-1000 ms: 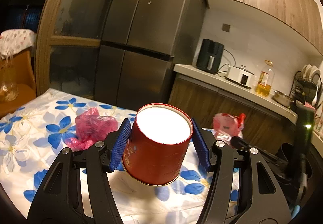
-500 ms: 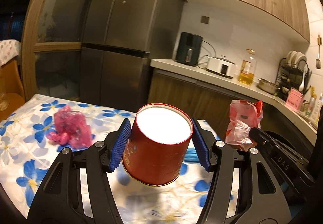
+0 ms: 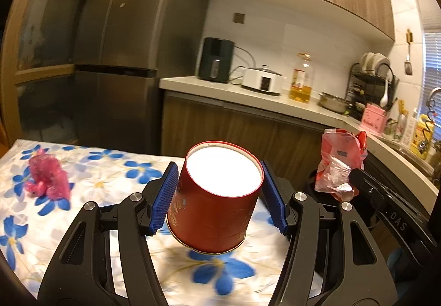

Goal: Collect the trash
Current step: 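Carry the red cup and plastic bag over the black bin with both grippers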

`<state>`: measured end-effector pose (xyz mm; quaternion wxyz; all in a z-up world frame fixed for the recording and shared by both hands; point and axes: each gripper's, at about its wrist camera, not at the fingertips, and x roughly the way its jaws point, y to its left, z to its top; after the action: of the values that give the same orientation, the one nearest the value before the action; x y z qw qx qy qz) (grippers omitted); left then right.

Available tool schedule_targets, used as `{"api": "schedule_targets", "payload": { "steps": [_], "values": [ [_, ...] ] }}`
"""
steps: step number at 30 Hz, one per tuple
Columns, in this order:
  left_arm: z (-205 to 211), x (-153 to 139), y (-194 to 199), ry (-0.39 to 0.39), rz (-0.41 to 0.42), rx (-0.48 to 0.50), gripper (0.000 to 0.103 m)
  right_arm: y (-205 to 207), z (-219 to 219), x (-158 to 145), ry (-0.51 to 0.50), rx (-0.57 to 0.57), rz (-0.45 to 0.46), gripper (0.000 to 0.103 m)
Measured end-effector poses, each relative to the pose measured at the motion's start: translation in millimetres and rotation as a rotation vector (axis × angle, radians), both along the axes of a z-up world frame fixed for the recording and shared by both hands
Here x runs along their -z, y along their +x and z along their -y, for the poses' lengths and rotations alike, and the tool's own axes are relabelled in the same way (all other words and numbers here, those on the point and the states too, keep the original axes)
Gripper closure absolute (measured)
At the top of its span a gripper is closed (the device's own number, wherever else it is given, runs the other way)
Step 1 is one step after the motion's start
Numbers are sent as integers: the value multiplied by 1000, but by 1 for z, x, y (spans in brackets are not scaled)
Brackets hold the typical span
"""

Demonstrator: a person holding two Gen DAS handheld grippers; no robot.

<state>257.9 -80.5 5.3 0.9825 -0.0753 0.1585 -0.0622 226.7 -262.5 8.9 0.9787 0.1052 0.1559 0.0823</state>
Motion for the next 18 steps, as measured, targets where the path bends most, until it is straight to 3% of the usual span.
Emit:
{"api": "schedule_targets", "payload": {
  "steps": [18],
  "values": [
    [148,-11,21,-3,70,270,44,-20,118,6,29,246,9,101]
  ]
}}
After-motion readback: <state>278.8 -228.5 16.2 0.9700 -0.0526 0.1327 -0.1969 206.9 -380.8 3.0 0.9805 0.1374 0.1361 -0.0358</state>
